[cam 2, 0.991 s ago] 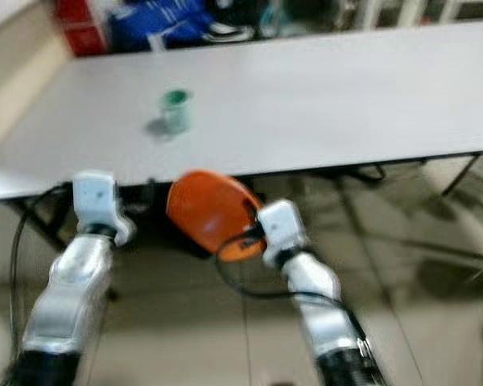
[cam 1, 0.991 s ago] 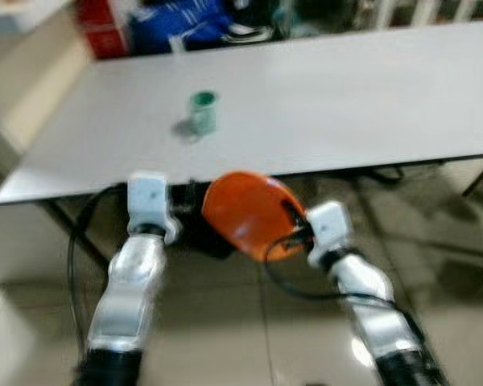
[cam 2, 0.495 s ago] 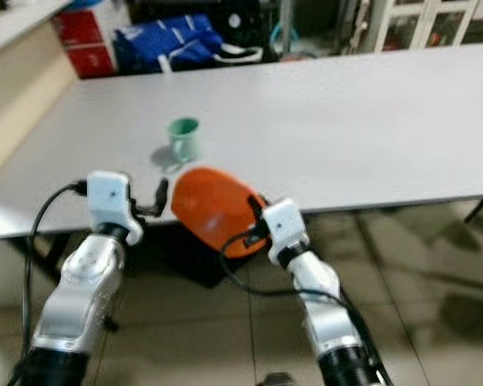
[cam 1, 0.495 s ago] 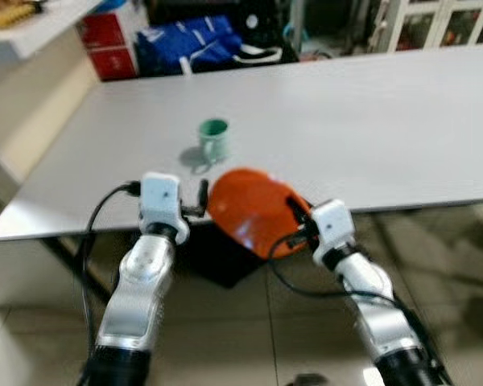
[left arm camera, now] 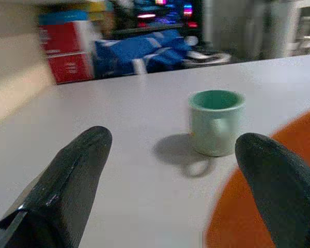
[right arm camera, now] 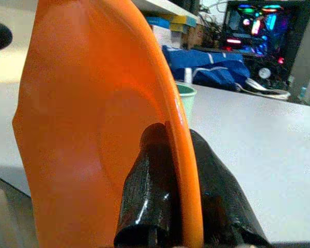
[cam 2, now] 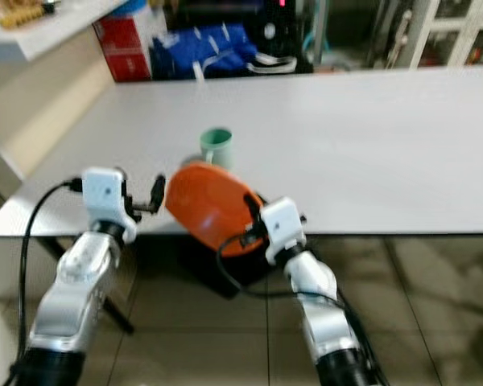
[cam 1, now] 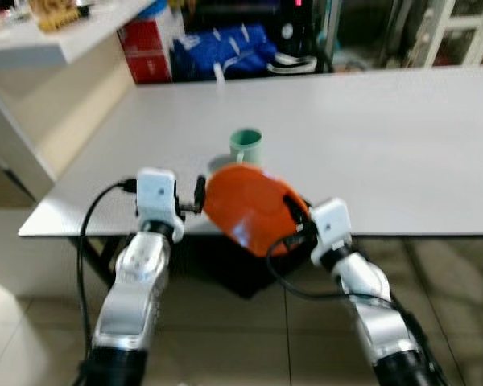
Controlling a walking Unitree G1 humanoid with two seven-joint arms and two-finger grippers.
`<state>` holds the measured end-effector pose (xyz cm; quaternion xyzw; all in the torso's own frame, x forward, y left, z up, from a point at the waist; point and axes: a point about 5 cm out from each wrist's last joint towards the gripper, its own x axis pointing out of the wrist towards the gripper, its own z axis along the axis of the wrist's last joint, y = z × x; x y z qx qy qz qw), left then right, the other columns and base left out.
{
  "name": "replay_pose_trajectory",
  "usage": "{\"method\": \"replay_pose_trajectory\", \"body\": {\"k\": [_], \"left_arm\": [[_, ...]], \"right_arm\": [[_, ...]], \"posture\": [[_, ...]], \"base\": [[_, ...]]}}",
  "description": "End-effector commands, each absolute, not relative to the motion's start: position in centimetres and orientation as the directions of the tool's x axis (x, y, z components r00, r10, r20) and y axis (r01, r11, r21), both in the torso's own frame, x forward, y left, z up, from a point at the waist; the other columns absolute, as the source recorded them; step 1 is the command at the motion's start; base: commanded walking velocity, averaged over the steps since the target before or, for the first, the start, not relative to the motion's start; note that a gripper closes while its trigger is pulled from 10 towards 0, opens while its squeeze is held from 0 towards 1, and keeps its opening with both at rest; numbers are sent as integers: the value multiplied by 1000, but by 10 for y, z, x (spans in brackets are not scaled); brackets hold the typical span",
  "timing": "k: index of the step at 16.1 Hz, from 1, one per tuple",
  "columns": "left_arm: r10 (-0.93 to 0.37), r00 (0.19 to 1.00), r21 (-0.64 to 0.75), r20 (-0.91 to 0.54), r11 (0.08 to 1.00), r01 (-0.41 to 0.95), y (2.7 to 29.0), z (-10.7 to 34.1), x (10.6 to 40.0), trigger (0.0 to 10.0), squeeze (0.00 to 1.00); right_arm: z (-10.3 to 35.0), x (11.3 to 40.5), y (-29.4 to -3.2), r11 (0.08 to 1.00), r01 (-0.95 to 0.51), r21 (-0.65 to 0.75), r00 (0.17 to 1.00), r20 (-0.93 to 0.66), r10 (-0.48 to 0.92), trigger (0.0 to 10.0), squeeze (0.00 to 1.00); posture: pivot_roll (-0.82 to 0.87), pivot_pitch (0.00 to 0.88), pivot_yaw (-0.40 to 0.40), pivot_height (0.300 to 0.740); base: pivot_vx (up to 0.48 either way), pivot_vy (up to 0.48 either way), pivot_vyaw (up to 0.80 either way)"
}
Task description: Setting the table
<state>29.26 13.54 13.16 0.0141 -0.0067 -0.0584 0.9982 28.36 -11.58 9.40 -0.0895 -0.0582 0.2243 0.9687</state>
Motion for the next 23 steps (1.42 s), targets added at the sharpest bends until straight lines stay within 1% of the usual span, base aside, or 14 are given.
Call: {"method": "replay_pose_trajectory", "body": {"k": [1,4,6,8,11,13,14,16,17,18,19,20,22,23], "left_arm": [[-117,993,35,20,993,116,137,133,292,10000,1000],[-124,992,37,13,992,123,137,132,291,10000,1000],[-128,992,40,13,991,127,137,133,292,10000,1000],[-132,991,38,14,991,131,137,134,292,10000,1000],[-151,989,32,8,988,150,134,134,293,10000,1000],[-163,987,27,14,986,162,131,137,294,10000,1000],[-164,986,27,15,986,163,131,137,294,10000,1000],[-171,985,23,18,985,170,130,138,294,10000,1000],[-170,985,22,19,985,170,130,138,294,10000,1000],[-171,985,21,19,985,170,130,138,294,10000,1000],[-173,985,20,20,985,173,129,138,294,10000,1000],[-174,984,18,20,985,174,129,138,294,10000,1000],[-177,984,18,20,984,177,130,139,294,10000,1000],[-177,984,18,19,984,176,130,139,294,10000,1000]], "right_arm": [[112,289,-116,890,-402,-213,891,132,434,0,94],[154,301,-117,901,-361,-243,873,251,417,0,94],[171,307,-121,913,-323,-249,871,299,390,0,90],[188,312,-128,928,-268,-258,870,349,348,0,86],[196,317,-142,942,-192,-275,883,372,288,0,82],[204,325,-155,960,-122,-252,897,386,216,0,82],[208,327,-158,964,-109,-243,898,391,201,0,78],[212,338,-173,984,-41,-176,920,378,106,0,82],[211,348,-185,996,3,-84,939,343,26,0,75],[210,352,-188,999,19,-43,944,329,-3,0,75],[210,359,-191,999,32,38,952,304,-42,0,75],[211,363,-192,997,39,73,953,296,-59,0,75],[212,379,-189,972,32,234,968,235,-89,0,82],[213,384,-186,957,20,289,973,215,-85,0,78]], "posture": [[-192,0,118,740],[-193,0,120,740],[-195,0,120,740],[-196,0,121,740],[-203,0,125,740],[-203,0,128,740],[-203,0,128,740],[-204,0,130,740],[-204,0,132,740],[-206,0,135,740],[-204,0,138,740],[-205,0,138,740],[-196,0,138,740],[-187,0,136,740]], "base": [[0,0,-775],[0,0,-763],[0,0,-756],[0,0,0],[0,0,0],[0,0,0],[0,0,0],[0,0,0],[0,0,0],[0,0,0],[0,0,0],[0,0,0],[0,0,0],[0,0,0]]}}
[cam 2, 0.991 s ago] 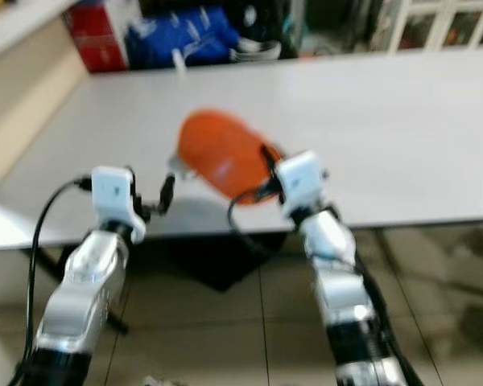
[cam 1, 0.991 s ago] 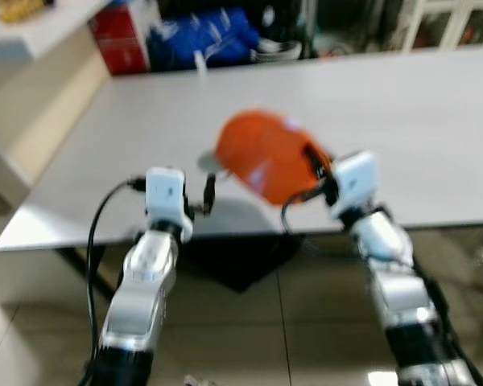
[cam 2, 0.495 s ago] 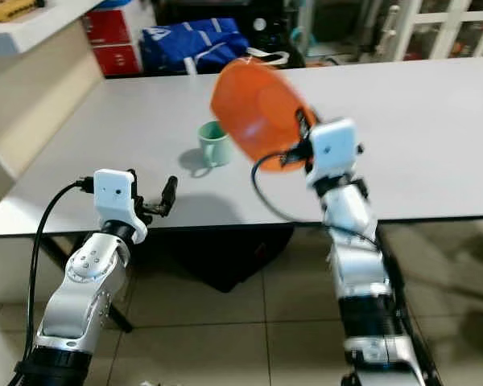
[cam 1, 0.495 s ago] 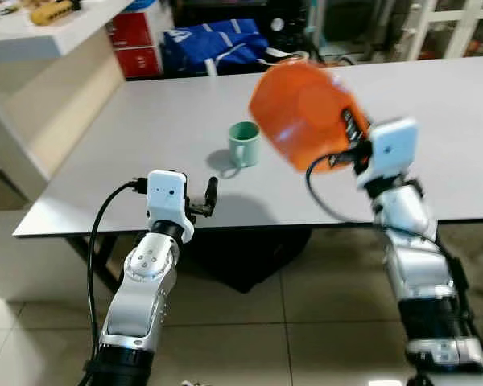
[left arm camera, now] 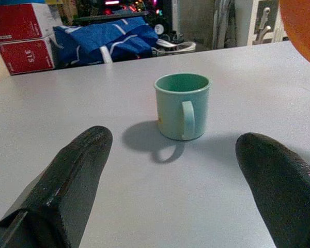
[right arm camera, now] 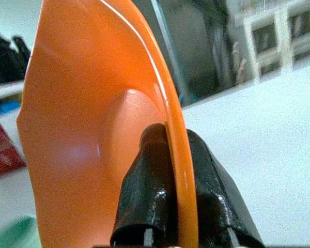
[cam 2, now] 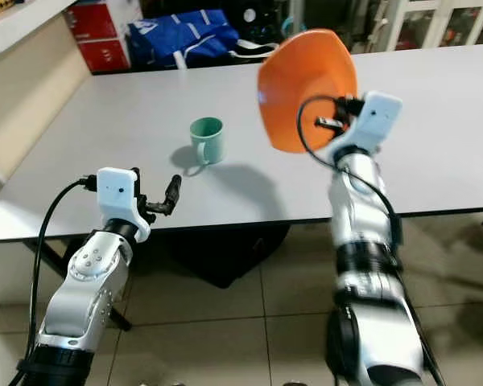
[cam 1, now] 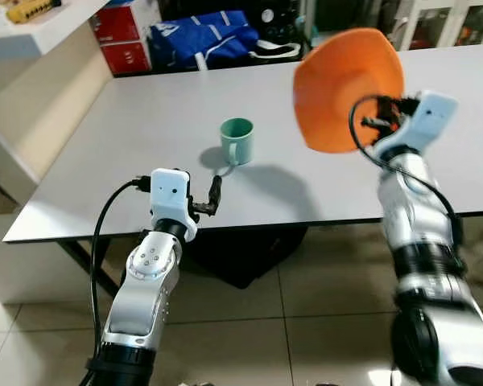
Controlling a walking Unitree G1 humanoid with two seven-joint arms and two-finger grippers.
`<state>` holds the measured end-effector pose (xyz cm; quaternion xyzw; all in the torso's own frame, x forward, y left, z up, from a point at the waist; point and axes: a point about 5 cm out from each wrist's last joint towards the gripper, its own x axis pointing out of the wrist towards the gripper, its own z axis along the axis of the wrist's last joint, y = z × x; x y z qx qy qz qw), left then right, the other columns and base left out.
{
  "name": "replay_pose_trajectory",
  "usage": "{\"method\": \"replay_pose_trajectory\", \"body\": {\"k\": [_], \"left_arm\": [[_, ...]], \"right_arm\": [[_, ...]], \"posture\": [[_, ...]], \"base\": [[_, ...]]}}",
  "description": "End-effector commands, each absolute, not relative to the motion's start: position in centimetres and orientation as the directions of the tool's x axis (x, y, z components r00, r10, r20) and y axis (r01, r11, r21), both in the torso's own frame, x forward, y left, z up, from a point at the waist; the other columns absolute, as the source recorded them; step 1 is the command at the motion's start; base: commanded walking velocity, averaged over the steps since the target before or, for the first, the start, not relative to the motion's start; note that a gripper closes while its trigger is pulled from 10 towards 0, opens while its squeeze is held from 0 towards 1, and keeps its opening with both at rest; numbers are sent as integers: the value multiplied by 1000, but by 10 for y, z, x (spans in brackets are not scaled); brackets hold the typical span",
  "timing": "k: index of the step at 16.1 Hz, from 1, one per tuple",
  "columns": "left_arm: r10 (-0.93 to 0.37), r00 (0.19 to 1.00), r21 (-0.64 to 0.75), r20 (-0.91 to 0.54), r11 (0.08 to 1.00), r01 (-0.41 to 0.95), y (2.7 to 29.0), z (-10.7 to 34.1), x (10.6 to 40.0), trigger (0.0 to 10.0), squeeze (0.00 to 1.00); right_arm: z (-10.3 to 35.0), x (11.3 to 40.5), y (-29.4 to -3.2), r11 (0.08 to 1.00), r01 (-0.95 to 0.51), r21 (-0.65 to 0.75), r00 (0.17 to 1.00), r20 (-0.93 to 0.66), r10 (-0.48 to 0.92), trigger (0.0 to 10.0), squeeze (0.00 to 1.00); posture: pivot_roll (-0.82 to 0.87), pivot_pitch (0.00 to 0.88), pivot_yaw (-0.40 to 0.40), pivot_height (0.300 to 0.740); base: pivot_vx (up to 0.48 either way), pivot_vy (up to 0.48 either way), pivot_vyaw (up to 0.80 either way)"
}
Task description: Setting the table
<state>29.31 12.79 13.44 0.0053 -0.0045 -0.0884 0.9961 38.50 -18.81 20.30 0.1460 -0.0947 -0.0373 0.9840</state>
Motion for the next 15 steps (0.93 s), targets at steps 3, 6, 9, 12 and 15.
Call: {"method": "replay_pose_trajectory", "body": {"k": [3,6,9,12,15], "left_arm": [[-165,986,17,18,986,164,133,141,292,10000,1000],[-147,989,12,9,989,147,136,140,289,10000,1000],[-139,990,10,2,990,139,138,140,288,10000,1000],[-138,990,6,-6,990,138,138,139,287,10000,1000],[-139,990,4,-10,990,140,138,139,287,10000,1000]], "right_arm": [[214,402,-169,825,0,564,990,119,-81,0,86],[209,408,-151,686,23,727,998,24,-60,0,82],[188,407,-151,612,165,774,986,-119,-116,0,82],[178,405,-159,622,240,746,971,-171,-169,0,82],[176,404,-168,630,289,721,957,-194,-216,0,75]], "posture": [[-159,0,121,740],[-149,0,111,740],[-145,0,107,740],[-149,0,108,740],[-151,0,108,740]], "base": [[0,0,0],[0,0,0],[0,0,0],[0,0,0],[0,0,0]]}}
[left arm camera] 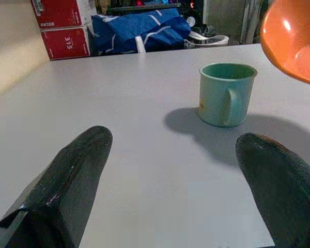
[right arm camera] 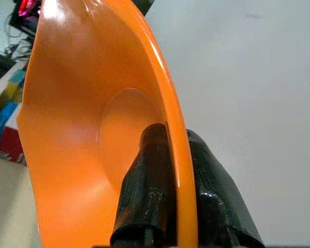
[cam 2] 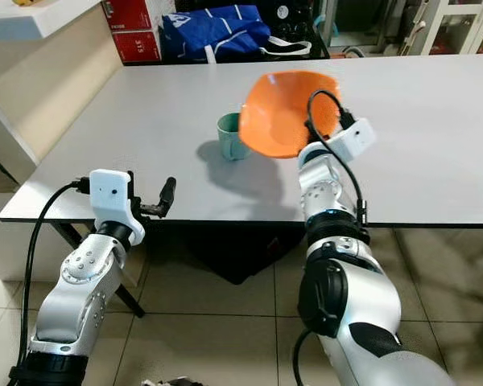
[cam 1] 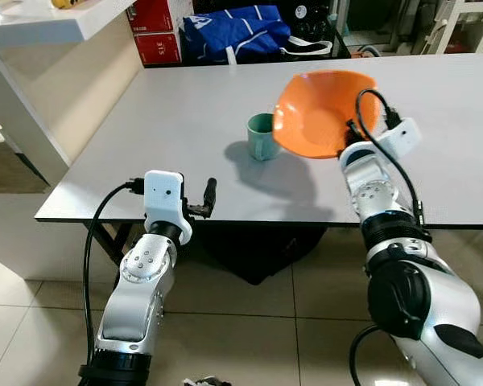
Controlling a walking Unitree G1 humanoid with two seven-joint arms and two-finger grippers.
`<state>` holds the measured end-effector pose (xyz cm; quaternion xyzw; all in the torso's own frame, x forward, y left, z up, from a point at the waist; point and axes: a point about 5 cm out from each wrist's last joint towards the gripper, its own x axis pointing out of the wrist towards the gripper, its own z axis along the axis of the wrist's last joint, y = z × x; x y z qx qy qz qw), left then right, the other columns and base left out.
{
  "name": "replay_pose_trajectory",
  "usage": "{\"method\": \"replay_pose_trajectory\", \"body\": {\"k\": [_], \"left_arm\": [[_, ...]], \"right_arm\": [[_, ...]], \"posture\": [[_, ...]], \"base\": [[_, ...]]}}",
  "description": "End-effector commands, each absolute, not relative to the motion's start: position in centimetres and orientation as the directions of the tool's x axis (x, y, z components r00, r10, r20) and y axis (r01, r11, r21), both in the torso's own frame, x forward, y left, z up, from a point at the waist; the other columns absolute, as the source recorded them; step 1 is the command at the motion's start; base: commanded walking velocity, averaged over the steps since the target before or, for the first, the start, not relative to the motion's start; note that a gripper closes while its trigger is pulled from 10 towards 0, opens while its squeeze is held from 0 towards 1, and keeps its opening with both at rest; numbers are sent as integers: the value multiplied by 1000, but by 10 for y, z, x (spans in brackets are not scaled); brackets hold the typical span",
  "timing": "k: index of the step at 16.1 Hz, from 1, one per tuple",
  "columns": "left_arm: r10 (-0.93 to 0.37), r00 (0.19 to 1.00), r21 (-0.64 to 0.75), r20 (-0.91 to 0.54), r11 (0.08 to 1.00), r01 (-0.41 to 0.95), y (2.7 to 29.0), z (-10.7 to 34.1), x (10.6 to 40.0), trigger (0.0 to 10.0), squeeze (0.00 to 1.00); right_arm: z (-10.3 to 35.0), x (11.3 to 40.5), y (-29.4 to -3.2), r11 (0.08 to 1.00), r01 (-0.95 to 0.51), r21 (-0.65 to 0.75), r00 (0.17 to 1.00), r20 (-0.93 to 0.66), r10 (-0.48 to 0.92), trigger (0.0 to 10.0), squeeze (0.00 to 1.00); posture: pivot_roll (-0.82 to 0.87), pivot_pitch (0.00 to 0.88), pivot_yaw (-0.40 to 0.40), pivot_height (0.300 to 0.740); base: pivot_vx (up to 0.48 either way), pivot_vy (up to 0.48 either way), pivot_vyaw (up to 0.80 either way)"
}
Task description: Setting the table
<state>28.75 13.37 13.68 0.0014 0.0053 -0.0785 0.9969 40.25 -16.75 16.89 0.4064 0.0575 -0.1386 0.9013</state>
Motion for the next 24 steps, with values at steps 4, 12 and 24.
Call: {"method": "replay_pose_trajectory", "body": {"k": [4,12,24], "left_arm": [[-140,990,1,-17,990,140,138,138,287,10000,1000],[-142,989,2,-29,990,142,141,138,285,10000,1000],[-146,989,3,-33,989,146,142,138,284,10000,1000]], "right_arm": [[169,402,-174,636,351,688,936,-230,-267,0,75],[137,391,-183,645,502,576,864,-370,-342,0,0],[119,387,-170,748,497,439,839,-465,-285,10000,1000]], "posture": [[-154,0,111,740],[-149,0,123,740],[-149,0,125,740]], "base": [[0,0,0],[0,0,0],[0,0,0]]}}
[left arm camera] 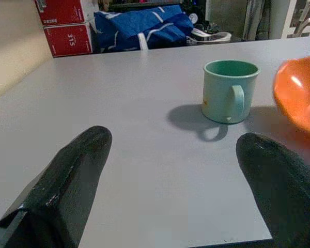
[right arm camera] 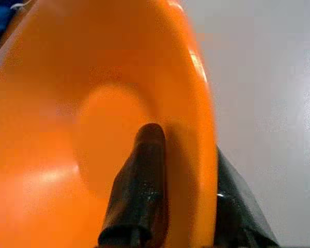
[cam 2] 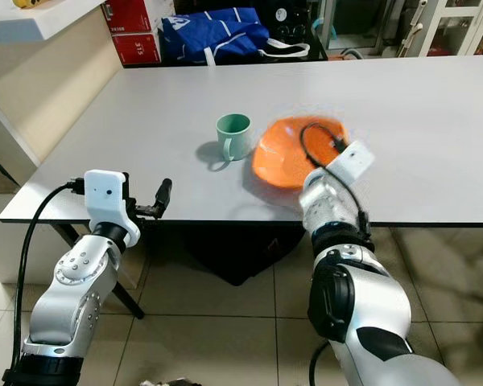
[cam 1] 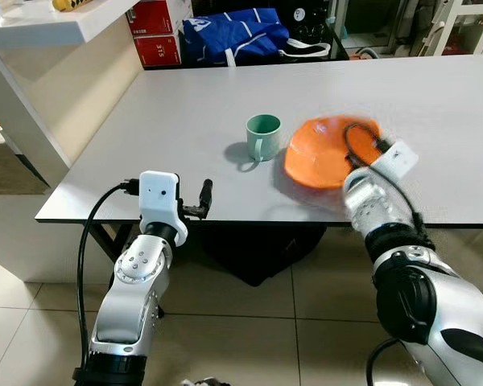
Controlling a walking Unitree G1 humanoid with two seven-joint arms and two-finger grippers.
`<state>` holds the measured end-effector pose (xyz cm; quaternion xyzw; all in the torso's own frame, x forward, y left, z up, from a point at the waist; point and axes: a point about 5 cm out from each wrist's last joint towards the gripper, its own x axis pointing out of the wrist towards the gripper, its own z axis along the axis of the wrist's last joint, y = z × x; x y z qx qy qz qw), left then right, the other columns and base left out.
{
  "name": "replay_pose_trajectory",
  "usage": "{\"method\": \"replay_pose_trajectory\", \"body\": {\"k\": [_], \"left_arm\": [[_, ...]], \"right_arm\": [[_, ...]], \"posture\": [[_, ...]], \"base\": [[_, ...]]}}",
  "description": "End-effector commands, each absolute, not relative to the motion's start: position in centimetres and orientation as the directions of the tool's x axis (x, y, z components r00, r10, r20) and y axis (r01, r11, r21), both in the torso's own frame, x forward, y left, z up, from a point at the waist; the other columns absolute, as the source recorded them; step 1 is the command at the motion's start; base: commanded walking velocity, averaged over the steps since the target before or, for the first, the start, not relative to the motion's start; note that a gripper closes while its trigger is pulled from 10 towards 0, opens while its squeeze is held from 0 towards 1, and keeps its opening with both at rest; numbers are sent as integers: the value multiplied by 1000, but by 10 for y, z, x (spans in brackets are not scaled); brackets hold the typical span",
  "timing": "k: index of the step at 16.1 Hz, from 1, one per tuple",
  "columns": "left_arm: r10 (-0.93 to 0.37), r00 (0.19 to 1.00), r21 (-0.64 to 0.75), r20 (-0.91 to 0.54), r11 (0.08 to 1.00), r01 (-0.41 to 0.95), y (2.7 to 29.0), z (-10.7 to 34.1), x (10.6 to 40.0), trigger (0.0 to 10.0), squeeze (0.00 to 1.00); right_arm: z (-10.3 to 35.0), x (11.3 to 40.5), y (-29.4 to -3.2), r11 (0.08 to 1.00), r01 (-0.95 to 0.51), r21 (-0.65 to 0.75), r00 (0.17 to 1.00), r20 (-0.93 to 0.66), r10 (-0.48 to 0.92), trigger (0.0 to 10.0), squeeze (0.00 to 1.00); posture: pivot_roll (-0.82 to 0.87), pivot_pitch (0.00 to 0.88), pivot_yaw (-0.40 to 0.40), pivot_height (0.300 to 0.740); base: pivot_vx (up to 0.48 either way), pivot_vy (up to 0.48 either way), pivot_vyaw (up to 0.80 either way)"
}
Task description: Setting the table
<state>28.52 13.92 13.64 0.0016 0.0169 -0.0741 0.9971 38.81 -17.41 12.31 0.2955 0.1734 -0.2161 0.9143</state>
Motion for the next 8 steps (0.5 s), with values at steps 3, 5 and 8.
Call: {"method": "replay_pose_trajectory", "body": {"k": [3,5,8], "left_arm": [[-145,989,0,-33,989,145,141,138,284,10000,1000],[-146,989,-4,-32,989,146,140,138,283,10000,1000],[-147,989,-3,-31,989,147,140,138,283,10000,1000]], "right_arm": [[119,387,-168,754,489,439,841,-467,-273,10000,1000],[118,386,-169,758,489,432,840,-468,-275,10000,1000],[123,389,-170,791,464,398,857,-428,-288,10000,1000]], "posture": [[-148,0,121,740],[-149,0,119,740],[-149,0,119,740]], "base": [[0,0,0],[0,0,0],[0,0,0]]}}
